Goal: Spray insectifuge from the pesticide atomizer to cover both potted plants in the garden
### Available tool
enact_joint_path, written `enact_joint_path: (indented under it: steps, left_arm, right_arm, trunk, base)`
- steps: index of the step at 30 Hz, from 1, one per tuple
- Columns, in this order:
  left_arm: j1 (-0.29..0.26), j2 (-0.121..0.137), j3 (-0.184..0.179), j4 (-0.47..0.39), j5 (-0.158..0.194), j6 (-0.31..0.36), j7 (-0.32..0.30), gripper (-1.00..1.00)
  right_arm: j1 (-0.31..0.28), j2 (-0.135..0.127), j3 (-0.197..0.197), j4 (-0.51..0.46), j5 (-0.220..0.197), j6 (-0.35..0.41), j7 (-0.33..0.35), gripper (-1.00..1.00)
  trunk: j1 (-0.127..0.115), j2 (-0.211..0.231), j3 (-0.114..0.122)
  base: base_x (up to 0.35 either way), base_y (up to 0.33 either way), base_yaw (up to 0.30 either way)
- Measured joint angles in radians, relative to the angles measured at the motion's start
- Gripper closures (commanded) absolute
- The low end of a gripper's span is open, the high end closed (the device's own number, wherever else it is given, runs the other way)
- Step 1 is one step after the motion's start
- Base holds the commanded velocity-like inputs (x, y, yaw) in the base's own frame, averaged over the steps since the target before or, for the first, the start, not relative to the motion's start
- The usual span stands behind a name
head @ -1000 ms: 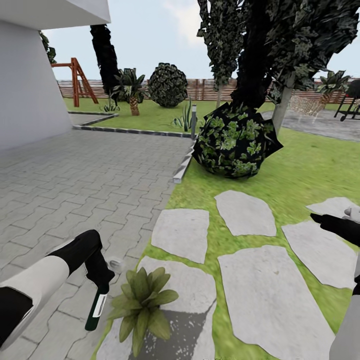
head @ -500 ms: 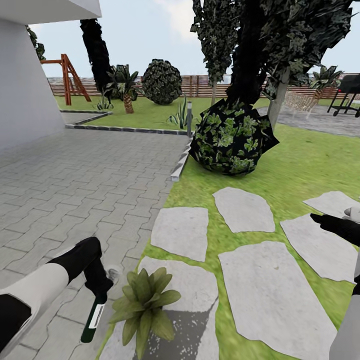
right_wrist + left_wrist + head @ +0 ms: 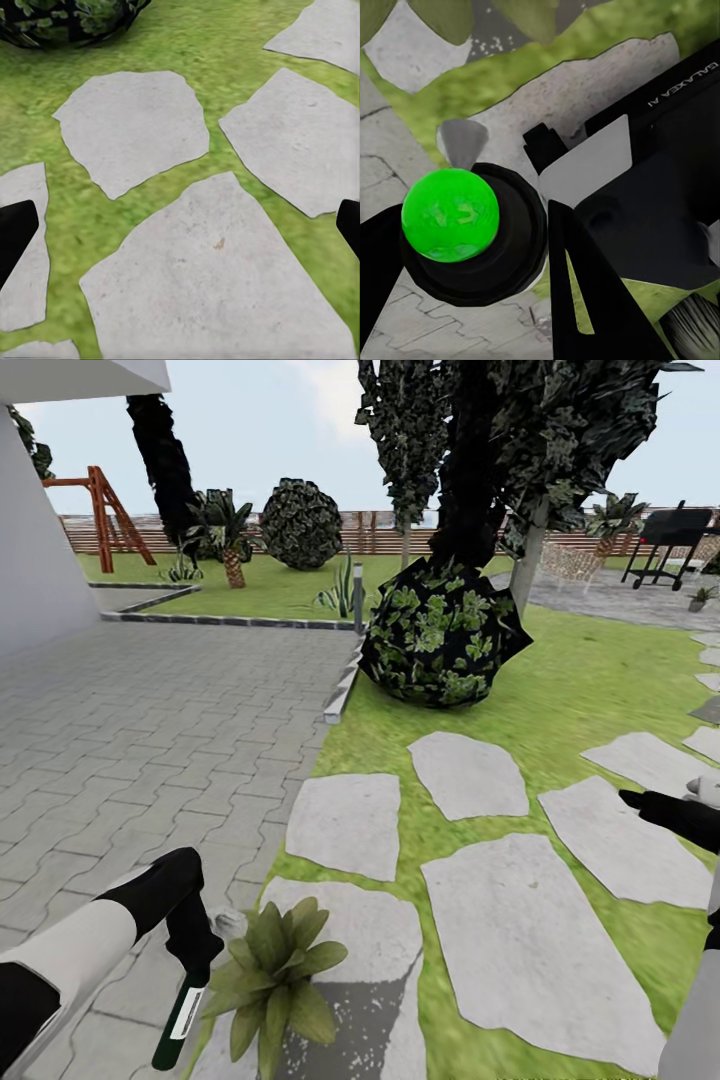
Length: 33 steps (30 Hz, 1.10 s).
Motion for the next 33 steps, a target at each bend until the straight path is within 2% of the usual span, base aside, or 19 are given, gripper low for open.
enact_joint_path:
  steps: [8, 13, 16, 19, 33]
  left_arm:
    - [0.000, -0.001, -0.002, 0.000, 0.000, 0.000, -0.003, 1.00]
    - [-0.006, -0.053, -0.002, 0.000, 0.003, 0.001, -0.006, 1.00]
    - [-0.018, -0.112, -0.003, 0.000, 0.003, 0.002, -0.006, 1.00]
    - [-0.034, -0.127, -0.004, 0.000, 0.001, 0.000, -0.006, 1.00]
    - [-0.040, -0.127, -0.009, 0.004, -0.001, 0.000, -0.006, 1.00]
  right_arm:
    - [0.000, 0.000, -0.001, 0.000, 0.000, 0.004, 0.000, -1.00]
    - [0.000, 0.000, -0.001, 0.000, 0.000, 0.004, 0.000, -1.00]
    - [0.000, 0.000, -0.002, 0.000, 0.000, 0.004, 0.000, -1.00]
    - [0.000, 0.000, -0.002, 0.000, 0.000, 0.004, 0.000, -1.00]
    - [0.000, 0.000, -0.001, 0.000, 0.000, 0.004, 0.000, -1.00]
  trunk:
    - [0.000, 0.000, 0.000]
    - [0.000, 0.000, 0.000]
    - [0.000, 0.000, 0.000]
    - [0.000, 0.000, 0.000]
    - [0.000, 0.000, 0.000]
  base:
    - [0.000, 0.000, -0.007]
    - [0.000, 0.000, 0.000]
    - [0.000, 0.000, 0.000]
    - [0.000, 0.000, 0.000]
    - [0.000, 0.000, 0.000]
